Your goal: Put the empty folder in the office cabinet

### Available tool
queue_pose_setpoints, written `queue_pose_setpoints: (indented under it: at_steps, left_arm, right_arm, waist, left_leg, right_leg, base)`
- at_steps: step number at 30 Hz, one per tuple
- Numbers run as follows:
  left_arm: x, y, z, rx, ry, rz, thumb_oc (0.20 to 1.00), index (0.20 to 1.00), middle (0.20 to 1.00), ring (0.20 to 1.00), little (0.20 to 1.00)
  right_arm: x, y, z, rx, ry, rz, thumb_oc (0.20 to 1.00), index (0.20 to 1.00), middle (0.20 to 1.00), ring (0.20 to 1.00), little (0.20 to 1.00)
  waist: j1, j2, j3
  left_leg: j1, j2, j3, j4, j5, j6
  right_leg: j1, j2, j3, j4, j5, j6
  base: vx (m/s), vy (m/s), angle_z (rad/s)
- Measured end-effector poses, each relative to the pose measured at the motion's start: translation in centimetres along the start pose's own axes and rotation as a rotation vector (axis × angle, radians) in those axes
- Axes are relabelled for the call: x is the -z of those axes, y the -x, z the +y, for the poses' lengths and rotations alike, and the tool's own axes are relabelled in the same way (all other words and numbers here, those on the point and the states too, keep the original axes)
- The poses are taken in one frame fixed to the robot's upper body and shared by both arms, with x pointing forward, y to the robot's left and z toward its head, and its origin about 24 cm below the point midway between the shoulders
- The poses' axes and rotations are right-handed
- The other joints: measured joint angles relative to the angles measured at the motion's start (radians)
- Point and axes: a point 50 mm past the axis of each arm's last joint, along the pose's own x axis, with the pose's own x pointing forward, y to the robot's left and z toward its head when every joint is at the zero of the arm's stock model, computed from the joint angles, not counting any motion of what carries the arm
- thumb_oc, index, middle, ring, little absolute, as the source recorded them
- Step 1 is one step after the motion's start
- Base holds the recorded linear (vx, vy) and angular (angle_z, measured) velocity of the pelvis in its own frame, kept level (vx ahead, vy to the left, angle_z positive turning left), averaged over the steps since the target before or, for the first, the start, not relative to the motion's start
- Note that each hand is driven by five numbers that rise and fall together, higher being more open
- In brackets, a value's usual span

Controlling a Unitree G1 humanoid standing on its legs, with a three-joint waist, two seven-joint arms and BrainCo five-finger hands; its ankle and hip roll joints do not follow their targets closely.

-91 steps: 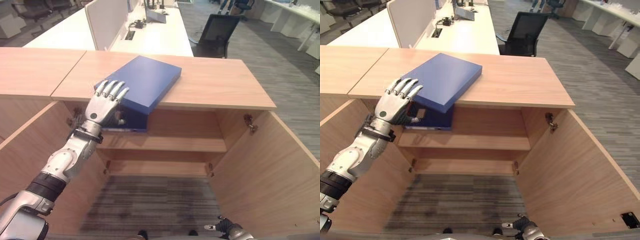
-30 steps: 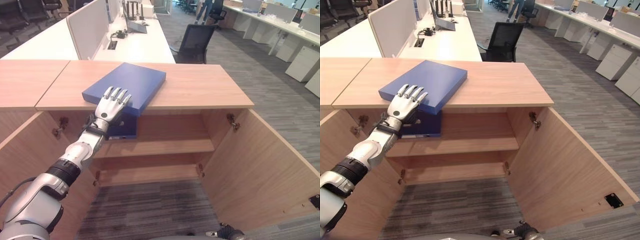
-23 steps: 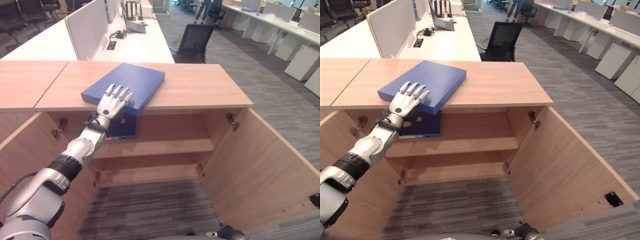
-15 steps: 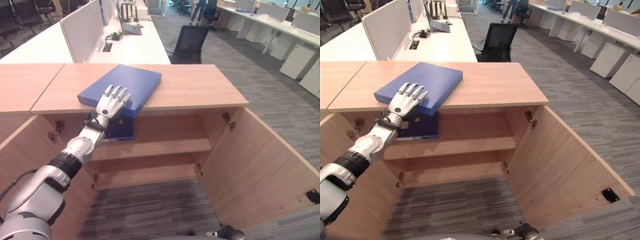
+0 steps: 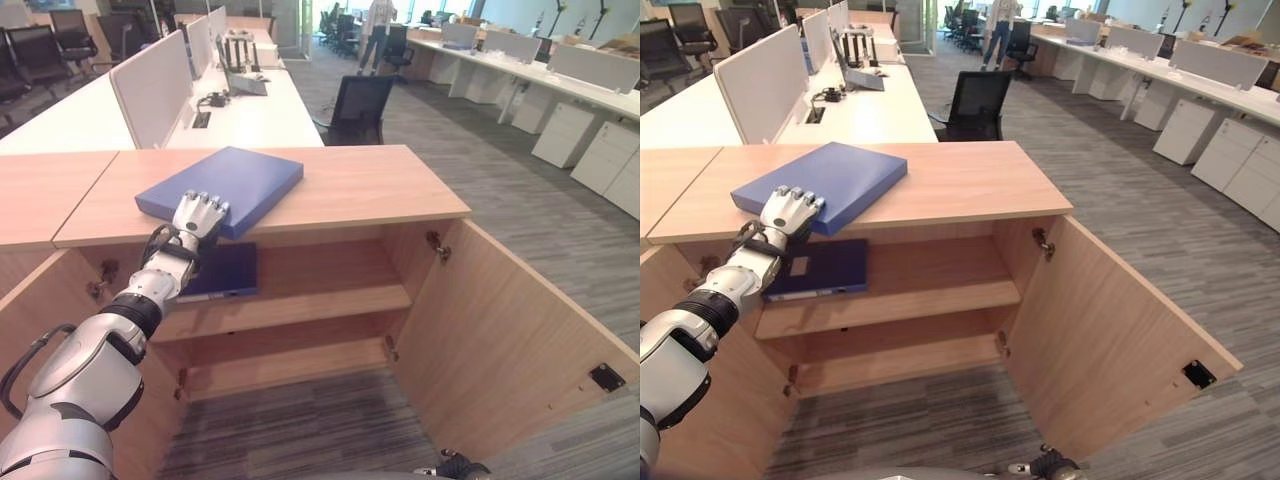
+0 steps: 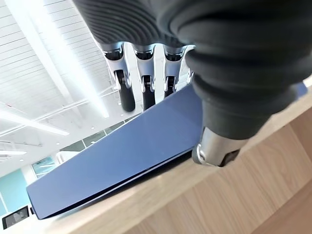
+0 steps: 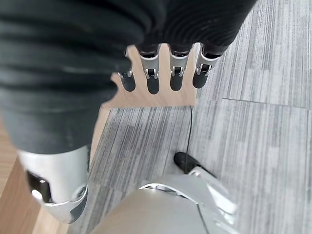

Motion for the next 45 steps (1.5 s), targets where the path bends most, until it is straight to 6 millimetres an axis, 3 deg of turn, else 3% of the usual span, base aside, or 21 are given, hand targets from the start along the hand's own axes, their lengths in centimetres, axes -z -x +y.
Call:
queue_pose_setpoints:
  at_steps: [12,19,21,23,27,33,34,38,42,45]
  left_arm:
    - [-1.2,-0.1,1.4,-0.105,0.128,0.027,0.200,0.200,0.200,0.200,0.200]
    - [-3.1,0.8,4.3,-0.293,0.355,0.014,0.200,0.200,0.200,0.200,0.200]
    - [-3.5,1.8,5.4,-0.369,0.473,0.037,0.200,0.200,0.200,0.200,0.200]
    - [-3.7,4.0,6.9,-0.484,0.649,0.061,0.200,0.200,0.200,0.200,0.200]
    - [-4.6,7.6,8.0,-0.569,0.873,-0.007,0.200,0.200,0.200,0.200,0.200]
    - [-3.6,10.8,6.6,-0.516,1.151,0.034,0.200,0.200,0.200,0.200,0.200]
    - [-2.9,11.9,6.2,-0.509,1.211,0.061,0.200,0.200,0.200,0.200,0.200]
    - [-1.9,13.2,5.3,-0.464,1.435,0.105,0.200,0.200,0.200,0.200,0.200]
    - [-2.8,13.7,2.3,-0.237,1.805,0.126,0.200,0.200,0.200,0.200,0.200]
    - [-4.0,14.3,1.5,-0.110,1.993,0.081,0.200,0.200,0.200,0.200,0.200]
  right_arm:
    - [-0.1,0.0,0.0,0.000,-0.001,-0.002,1.000,1.000,1.000,1.000,1.000]
    - [0.0,0.0,0.0,0.003,-0.006,-0.002,1.000,1.000,1.000,1.000,1.000]
    - [0.0,0.0,0.0,0.007,-0.015,-0.002,1.000,1.000,1.000,1.000,1.000]
    - [0.1,0.0,-0.1,0.019,-0.060,0.007,1.000,1.000,1.000,1.000,1.000]
    - [-0.1,0.0,-0.2,0.023,-0.101,0.001,1.000,1.000,1.000,1.000,1.000]
    - [-3.3,0.2,0.2,0.001,-0.140,-0.133,1.000,1.000,1.000,1.000,1.000]
    - [-4.5,0.4,0.2,-0.008,-0.137,-0.193,1.000,1.000,1.000,1.000,1.000]
    - [-7.0,1.0,0.0,-0.041,-0.145,-0.308,1.000,1.000,1.000,1.000,1.000]
    - [-8.8,1.3,-0.4,-0.081,-0.180,-0.373,1.000,1.000,1.000,1.000,1.000]
    - [-9.7,1.7,-0.6,-0.112,-0.222,-0.415,1.000,1.000,1.000,1.000,1.000]
  waist:
    - [0.008,0.002,0.001]
    - [0.042,0.001,0.016]
    - [0.053,0.000,0.023]
    - [0.058,0.000,0.039]
    - [0.111,-0.003,0.048]
    - [0.157,-0.011,0.061]
    - [0.161,-0.013,0.068]
    - [0.174,-0.015,0.078]
    - [0.191,-0.010,0.082]
    - [0.191,-0.006,0.087]
  left_leg:
    - [0.001,0.001,0.011,0.000,-0.003,-0.001]
    - [-0.002,0.001,-0.001,-0.001,-0.007,-0.004]
    - [-0.002,0.001,-0.008,-0.002,-0.008,-0.004]
    - [-0.003,0.001,-0.021,-0.009,-0.010,-0.003]
    - [-0.006,0.000,-0.037,-0.007,-0.014,-0.001]
    - [-0.006,-0.002,-0.052,0.000,-0.014,0.002]
    - [-0.007,-0.002,-0.053,0.000,-0.017,-0.002]
    - [-0.012,-0.004,-0.066,0.000,-0.017,-0.003]
    - [-0.018,-0.007,-0.074,0.000,-0.016,-0.003]
    - [-0.018,-0.011,-0.076,0.000,-0.012,0.004]
  right_leg:
    - [-0.008,0.000,-0.010,0.007,0.001,0.001]
    - [-0.003,-0.001,-0.019,0.001,0.000,0.001]
    - [0.006,-0.005,-0.025,-0.010,0.002,0.003]
    - [0.022,-0.009,-0.051,-0.026,0.006,0.008]
    - [0.031,-0.009,-0.069,-0.031,0.005,0.008]
    - [0.047,-0.005,-0.084,-0.044,0.010,0.004]
    - [0.051,-0.011,-0.088,-0.049,0.010,0.005]
    - [0.054,-0.014,-0.106,-0.053,0.010,0.005]
    - [0.054,-0.017,-0.114,-0.056,0.011,0.005]
    - [0.055,-0.019,-0.114,-0.056,0.012,0.006]
  base:
    - [0.00,-0.005,-0.03]
    - [0.01,-0.009,0.03]
    - [0.02,-0.025,0.08]
    - [0.01,-0.017,0.21]
    - [0.01,-0.016,0.12]
    - [0.00,-0.015,0.07]
    - [-0.01,-0.027,0.04]
    - [-0.02,-0.003,0.13]
    - [-0.01,0.010,0.05]
    - [0.00,0.000,0.00]
